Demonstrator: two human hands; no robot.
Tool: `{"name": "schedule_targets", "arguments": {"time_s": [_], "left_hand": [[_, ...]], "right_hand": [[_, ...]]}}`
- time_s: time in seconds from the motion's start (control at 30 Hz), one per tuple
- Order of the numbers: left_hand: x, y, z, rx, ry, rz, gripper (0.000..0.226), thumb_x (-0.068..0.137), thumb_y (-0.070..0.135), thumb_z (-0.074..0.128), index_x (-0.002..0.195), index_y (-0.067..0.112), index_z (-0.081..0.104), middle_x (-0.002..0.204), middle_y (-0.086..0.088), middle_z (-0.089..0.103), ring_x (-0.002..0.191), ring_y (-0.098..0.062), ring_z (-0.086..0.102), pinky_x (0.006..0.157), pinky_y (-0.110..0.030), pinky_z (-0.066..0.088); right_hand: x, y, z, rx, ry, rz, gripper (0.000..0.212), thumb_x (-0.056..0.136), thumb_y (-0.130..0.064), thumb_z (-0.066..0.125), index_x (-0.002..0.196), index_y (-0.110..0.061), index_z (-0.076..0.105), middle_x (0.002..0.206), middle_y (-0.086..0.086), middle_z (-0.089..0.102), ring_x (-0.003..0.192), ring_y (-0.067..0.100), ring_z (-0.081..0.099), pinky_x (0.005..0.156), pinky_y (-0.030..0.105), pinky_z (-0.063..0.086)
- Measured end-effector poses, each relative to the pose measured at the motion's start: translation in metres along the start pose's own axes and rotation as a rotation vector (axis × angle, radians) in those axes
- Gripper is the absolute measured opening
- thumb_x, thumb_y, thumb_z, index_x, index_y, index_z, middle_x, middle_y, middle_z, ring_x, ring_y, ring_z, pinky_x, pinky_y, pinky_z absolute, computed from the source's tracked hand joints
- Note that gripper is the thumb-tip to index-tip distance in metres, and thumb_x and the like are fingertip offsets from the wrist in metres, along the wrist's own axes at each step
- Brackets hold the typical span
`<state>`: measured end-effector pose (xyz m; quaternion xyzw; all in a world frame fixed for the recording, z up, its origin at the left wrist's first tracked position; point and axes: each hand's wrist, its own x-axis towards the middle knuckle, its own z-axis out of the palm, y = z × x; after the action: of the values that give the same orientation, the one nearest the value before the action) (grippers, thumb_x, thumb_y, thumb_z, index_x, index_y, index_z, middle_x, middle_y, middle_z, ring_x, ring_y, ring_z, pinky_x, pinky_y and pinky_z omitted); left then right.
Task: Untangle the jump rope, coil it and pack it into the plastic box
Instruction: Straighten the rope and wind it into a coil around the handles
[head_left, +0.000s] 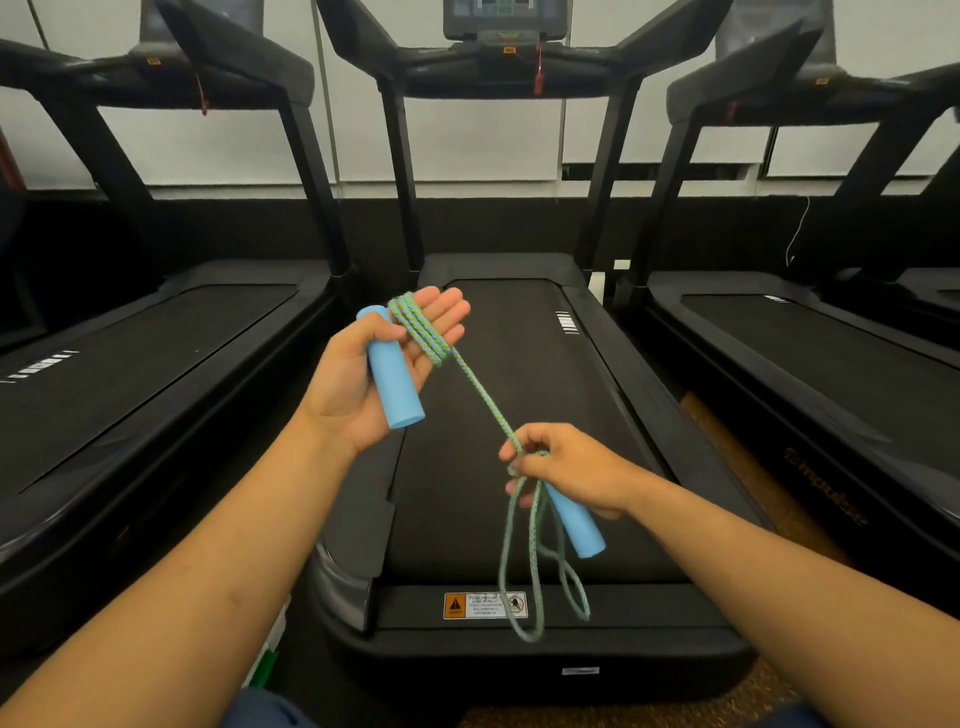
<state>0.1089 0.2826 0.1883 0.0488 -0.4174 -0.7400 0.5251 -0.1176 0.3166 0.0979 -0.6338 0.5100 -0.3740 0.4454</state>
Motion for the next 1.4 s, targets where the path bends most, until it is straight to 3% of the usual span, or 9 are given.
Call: {"name": "schedule_targets", "arguments": {"time_s": [0.1, 0.27, 0.47, 0.67, 0.8, 0.93, 1.13, 1.27, 1.4], "left_hand": [[0.002, 0.006, -0.012, 0.024, 0.047, 0.049, 0.059, 0.080, -0.001, 0.040, 0.138, -0.005, 0.048, 0.140, -0.023, 0.060, 0.130, -0.036, 0.058, 0.112, -0.043, 0.045], [0.007, 0.002, -0.033, 0.200, 0.117, 0.048, 0.056, 0.081, -0.001, 0.040, 0.135, -0.004, 0.051, 0.137, -0.022, 0.063, 0.127, -0.034, 0.062, 0.109, -0.042, 0.048], [0.003, -0.023, -0.046, 0.574, 0.172, -0.039, 0.061, 0.068, -0.005, 0.052, 0.128, -0.003, 0.058, 0.129, -0.018, 0.068, 0.121, -0.026, 0.066, 0.111, -0.041, 0.046], [0.006, -0.017, -0.041, 0.175, 0.252, -0.124, 0.058, 0.077, -0.005, 0.050, 0.135, -0.008, 0.049, 0.134, -0.025, 0.063, 0.120, -0.034, 0.066, 0.100, -0.041, 0.055], [0.005, 0.005, -0.042, -0.071, 0.275, -0.095, 0.047, 0.093, 0.001, 0.036, 0.138, -0.011, 0.044, 0.129, -0.031, 0.063, 0.120, -0.036, 0.066, 0.101, -0.042, 0.053], [0.003, -0.004, -0.044, 0.204, 0.244, -0.096, 0.051, 0.085, -0.004, 0.045, 0.136, -0.008, 0.049, 0.134, -0.025, 0.063, 0.120, -0.034, 0.066, 0.101, -0.040, 0.054], [-0.007, -0.025, -0.058, 0.892, -0.006, -0.323, 0.065, 0.067, 0.000, 0.056, 0.132, 0.005, 0.058, 0.127, -0.008, 0.071, 0.122, -0.022, 0.066, 0.103, -0.031, 0.051], [-0.013, -0.022, -0.045, 1.000, -0.208, -0.502, 0.056, 0.072, -0.004, 0.053, 0.127, -0.004, 0.061, 0.123, -0.014, 0.073, 0.118, -0.029, 0.068, 0.107, -0.040, 0.049], [-0.019, -0.016, -0.025, 0.882, -0.397, -0.610, 0.056, 0.074, -0.012, 0.047, 0.129, -0.011, 0.056, 0.126, -0.028, 0.067, 0.121, -0.043, 0.063, 0.108, -0.046, 0.048]], "right_hand": [[-0.006, 0.006, 0.003, 0.013, -0.202, 0.161, 0.016, 0.095, 0.004, 0.056, 0.108, -0.003, 0.062, 0.096, 0.016, 0.063, 0.075, 0.031, 0.072, 0.060, 0.038, 0.061], [-0.020, -0.016, 0.003, -0.292, -0.513, 0.295, 0.016, 0.097, -0.016, 0.062, 0.105, -0.004, 0.069, 0.091, 0.014, 0.070, 0.053, 0.019, 0.061, 0.054, 0.029, 0.055], [-0.045, -0.078, 0.000, -0.425, -0.530, 0.153, 0.025, 0.098, -0.023, 0.060, 0.099, 0.000, 0.069, 0.094, 0.013, 0.075, 0.055, 0.024, 0.060, 0.050, 0.028, 0.052], [-0.052, -0.088, 0.012, -0.606, -0.604, 0.188, 0.023, 0.095, -0.017, 0.052, 0.099, -0.001, 0.068, 0.087, 0.029, 0.073, 0.055, 0.030, 0.059, 0.050, 0.027, 0.049], [-0.042, -0.069, 0.024, -0.869, -0.635, 0.324, 0.029, 0.092, -0.020, 0.049, 0.104, -0.003, 0.070, 0.052, 0.003, 0.067, 0.045, 0.020, 0.060, 0.062, 0.030, 0.051], [-0.046, -0.073, 0.034, -0.880, -0.675, 0.316, 0.026, 0.093, -0.024, 0.050, 0.101, -0.009, 0.070, 0.057, 0.003, 0.070, 0.051, 0.024, 0.065, 0.065, 0.032, 0.052], [-0.067, -0.120, 0.007, -0.729, -0.315, 0.001, 0.020, 0.096, -0.018, 0.052, 0.090, -0.010, 0.069, 0.063, 0.001, 0.064, 0.054, 0.019, 0.071, 0.048, 0.028, 0.052], [-0.062, -0.125, -0.026, -0.577, 0.086, -0.217, 0.019, 0.095, -0.018, 0.057, 0.082, -0.014, 0.071, 0.057, -0.005, 0.059, 0.042, 0.006, 0.058, 0.048, 0.028, 0.050], [-0.035, -0.095, -0.043, -0.379, 0.322, -0.223, 0.021, 0.098, -0.021, 0.058, 0.082, -0.014, 0.070, 0.061, -0.004, 0.060, 0.051, 0.015, 0.067, 0.045, 0.030, 0.046]]}}
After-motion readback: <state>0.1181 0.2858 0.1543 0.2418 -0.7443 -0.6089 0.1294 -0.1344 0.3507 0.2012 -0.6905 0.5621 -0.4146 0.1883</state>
